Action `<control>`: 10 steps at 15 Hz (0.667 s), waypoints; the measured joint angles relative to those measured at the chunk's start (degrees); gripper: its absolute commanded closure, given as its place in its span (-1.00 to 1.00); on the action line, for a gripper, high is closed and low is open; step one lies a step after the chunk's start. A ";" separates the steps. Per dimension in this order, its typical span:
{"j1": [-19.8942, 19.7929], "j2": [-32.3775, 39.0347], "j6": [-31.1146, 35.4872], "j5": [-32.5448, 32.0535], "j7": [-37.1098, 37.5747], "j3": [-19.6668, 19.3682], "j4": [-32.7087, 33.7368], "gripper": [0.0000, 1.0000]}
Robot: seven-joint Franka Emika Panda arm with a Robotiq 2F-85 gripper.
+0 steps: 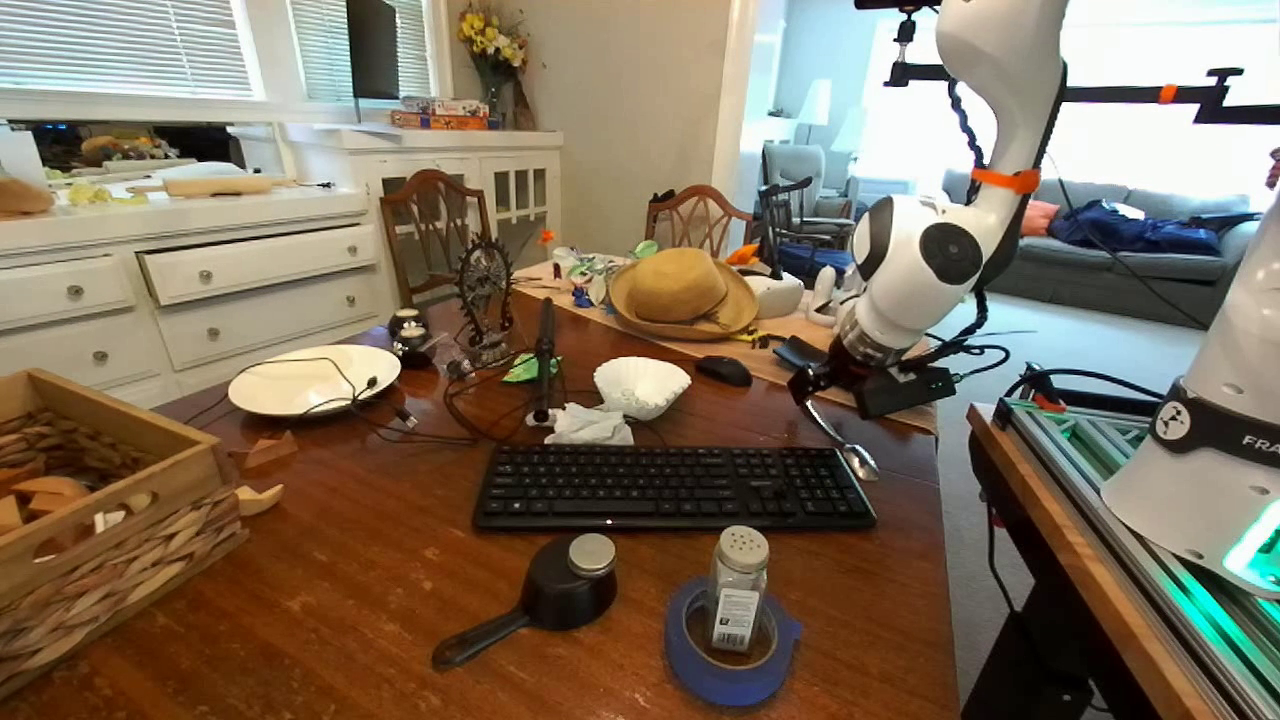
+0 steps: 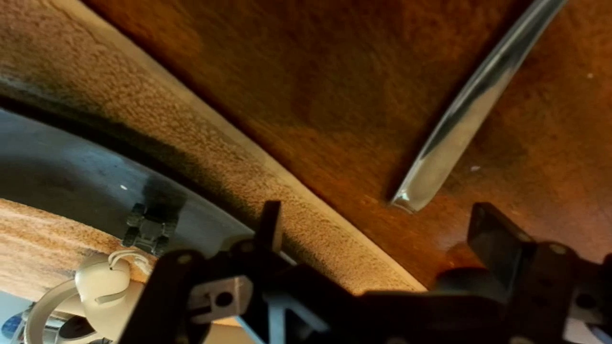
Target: Move the spoon to the plate
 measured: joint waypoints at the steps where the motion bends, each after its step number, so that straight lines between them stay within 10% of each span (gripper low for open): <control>1: -0.08 0.43 -0.16 0.00 0.00 0.05 0.01 -0.90; 10: -0.65 1.97 -1.20 0.00 0.02 1.85 0.68 0.57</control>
